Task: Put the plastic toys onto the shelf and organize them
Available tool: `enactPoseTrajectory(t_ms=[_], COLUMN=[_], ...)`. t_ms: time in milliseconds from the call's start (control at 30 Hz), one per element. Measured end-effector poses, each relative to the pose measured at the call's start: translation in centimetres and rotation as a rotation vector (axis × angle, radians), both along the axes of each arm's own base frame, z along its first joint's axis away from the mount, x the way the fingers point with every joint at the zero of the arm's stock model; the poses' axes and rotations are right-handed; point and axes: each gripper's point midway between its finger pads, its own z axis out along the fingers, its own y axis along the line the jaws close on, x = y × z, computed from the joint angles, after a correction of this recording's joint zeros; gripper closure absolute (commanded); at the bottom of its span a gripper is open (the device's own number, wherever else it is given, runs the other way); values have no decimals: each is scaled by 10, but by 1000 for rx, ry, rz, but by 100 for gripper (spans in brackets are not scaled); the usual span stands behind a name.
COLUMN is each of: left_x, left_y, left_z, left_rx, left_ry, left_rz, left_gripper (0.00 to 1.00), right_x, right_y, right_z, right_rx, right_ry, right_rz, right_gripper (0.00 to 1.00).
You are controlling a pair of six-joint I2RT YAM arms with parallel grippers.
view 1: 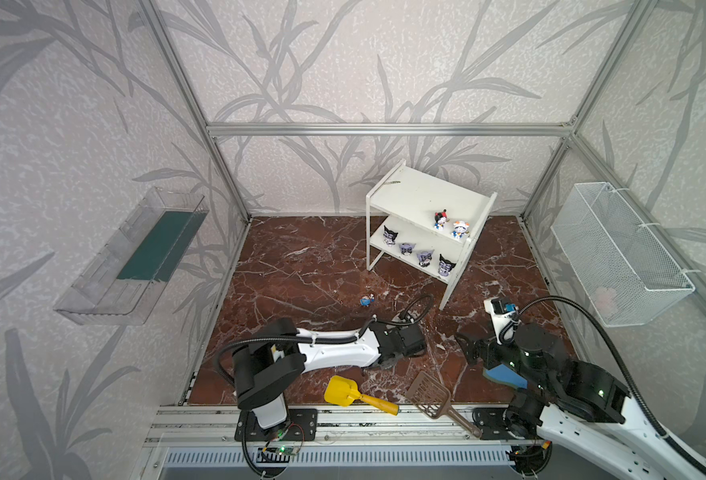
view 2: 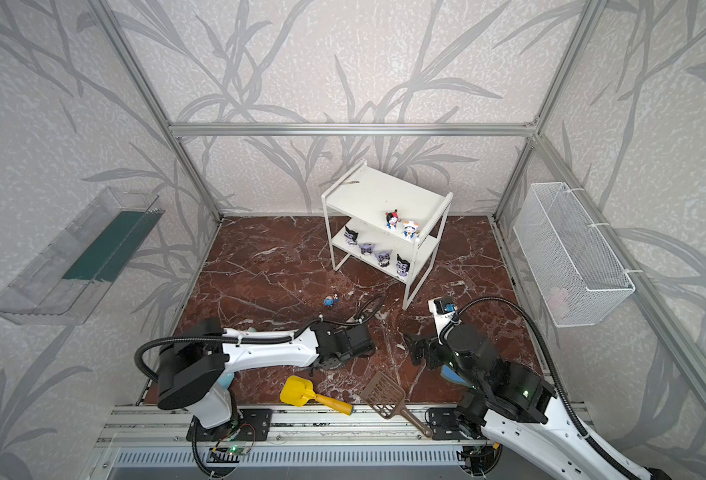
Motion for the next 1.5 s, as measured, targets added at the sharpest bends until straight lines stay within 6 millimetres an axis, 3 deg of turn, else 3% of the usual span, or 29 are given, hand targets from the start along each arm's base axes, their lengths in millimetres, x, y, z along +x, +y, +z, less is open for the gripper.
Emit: enactPoseTrajectory(t_ms=[100, 167, 267, 400, 433, 667, 867, 967, 1067, 1233, 1500], left_x=[-10, -15, -26, -41, -43, -28, -16, -17, -19, -15, -11], left_y=[-12, -21, -42, -64, -65, -37, -3, 11, 18, 25, 45], left_z=[-11, -13, -11, 7, 15, 52, 47, 42, 40, 51, 63], left_rx=[123, 203, 243, 181, 154, -35, -217, -278, -329, -428, -528], left_ry=[-26, -66, -93, -106, -105, -53, 31, 47, 54, 28, -15], left_rz=[-46, -83, -126, -172, -177, -120, -13, 20, 37, 69, 113], left_gripper=[77, 57, 40, 13, 1, 1, 1, 1, 1, 1, 1], right_x=[1, 1, 1, 2, 2, 3, 8, 8, 5, 4, 1], right_y=[-14, -21, -31, -44, -46, -46, -7, 17, 35, 57, 85], right_z=[-2, -4, -3, -2, -1, -2, -37, -72, -104, -133, -168], right_rx=[-15, -25, -40, -48, -46, -56, -129, -169, -203, -224, -237], right_ry=[1, -1, -7, -19, -24, -17, 135, 254, 360, 460, 564], right_rz=[-64, -92, -134, -194, -205, -212, -100, -30, 23, 80, 152], right_gripper=[1, 1, 1, 1, 1, 1, 2, 10, 30, 52, 56])
